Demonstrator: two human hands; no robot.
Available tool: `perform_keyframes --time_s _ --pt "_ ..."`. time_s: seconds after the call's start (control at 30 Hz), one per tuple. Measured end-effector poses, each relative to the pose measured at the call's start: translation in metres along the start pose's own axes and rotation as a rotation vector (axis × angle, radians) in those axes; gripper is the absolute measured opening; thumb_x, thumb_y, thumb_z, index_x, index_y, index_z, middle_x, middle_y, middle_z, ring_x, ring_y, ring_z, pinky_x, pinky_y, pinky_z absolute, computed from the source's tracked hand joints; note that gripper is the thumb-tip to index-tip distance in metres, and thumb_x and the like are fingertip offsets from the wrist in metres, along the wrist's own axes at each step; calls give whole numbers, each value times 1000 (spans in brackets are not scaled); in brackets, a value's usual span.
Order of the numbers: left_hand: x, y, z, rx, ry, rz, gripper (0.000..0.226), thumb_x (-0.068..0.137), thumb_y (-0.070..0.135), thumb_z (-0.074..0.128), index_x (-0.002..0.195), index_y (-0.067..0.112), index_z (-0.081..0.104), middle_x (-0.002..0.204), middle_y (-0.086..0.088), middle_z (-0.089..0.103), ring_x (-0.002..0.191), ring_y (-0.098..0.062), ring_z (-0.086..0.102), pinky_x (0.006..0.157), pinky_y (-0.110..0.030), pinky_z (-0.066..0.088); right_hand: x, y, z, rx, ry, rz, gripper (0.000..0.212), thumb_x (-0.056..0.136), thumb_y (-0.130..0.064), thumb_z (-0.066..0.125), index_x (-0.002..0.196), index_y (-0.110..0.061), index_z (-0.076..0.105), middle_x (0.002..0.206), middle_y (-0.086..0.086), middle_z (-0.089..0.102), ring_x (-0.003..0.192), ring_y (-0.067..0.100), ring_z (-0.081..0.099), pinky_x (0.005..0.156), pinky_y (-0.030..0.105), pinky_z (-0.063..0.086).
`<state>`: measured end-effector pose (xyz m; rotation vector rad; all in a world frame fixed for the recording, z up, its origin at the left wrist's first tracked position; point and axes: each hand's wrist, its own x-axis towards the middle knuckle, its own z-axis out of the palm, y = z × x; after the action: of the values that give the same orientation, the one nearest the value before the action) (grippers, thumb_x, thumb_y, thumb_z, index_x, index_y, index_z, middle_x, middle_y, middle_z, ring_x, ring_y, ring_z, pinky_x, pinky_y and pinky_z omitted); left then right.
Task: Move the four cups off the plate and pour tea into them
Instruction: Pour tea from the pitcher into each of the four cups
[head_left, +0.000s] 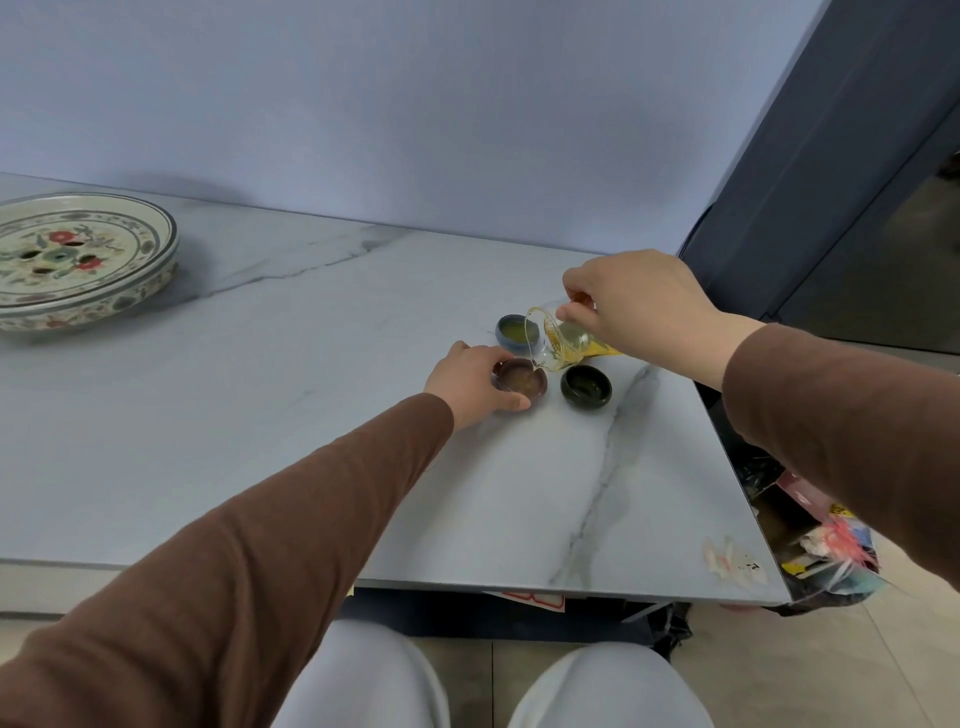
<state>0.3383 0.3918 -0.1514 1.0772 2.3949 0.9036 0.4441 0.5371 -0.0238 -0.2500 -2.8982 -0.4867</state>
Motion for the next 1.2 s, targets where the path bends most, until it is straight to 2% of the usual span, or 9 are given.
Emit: perform_keyframes --time_s 0.23,0.47,0.9,1.07,1.2 --pt "1 0 -1 28 -9 3 61 77 46 76 132 32 55 103 3 47 123 -21 42 101 -38 41 2 -5 -7 -20 -22 -10 32 98 -45 47 80 -19 53 74 -4 54 69 23 51 57 32 37" --pt "2 0 0 30 -13 -19 63 76 48 77 133 35 54 119 -6 53 121 -22 44 101 -37 42 3 -6 -8 -40 1 -34 33 98 -45 48 79 -19 51 76 -2 57 69 25 52 56 30 33" --pt "6 -1 1 77 -29 -29 67 75 52 76 135 30 53 120 -6 56 121 -22 44 101 -41 44 6 -5 -12 -64 -1 -35 32 99 -43 47 78 -19 52 73 -1 58 67 23 53 55 29 33" --pt "6 -1 0 88 -24 -2 66 77 50 75 136 29 53 117 -6 59 124 -21 41 101 -42 43 5 -1 -11 -37 11 -1 33 98 -43 48 78 -18 54 73 0 59 67 25 54 55 29 34" --pt "7 -1 1 76 -30 -4 67 78 50 74 137 29 52 122 -4 59 124 -22 40 100 -39 42 -5 10 -1 100 18 121 32 96 -45 50 78 -20 56 69 -1 59 65 23 55 57 31 39"
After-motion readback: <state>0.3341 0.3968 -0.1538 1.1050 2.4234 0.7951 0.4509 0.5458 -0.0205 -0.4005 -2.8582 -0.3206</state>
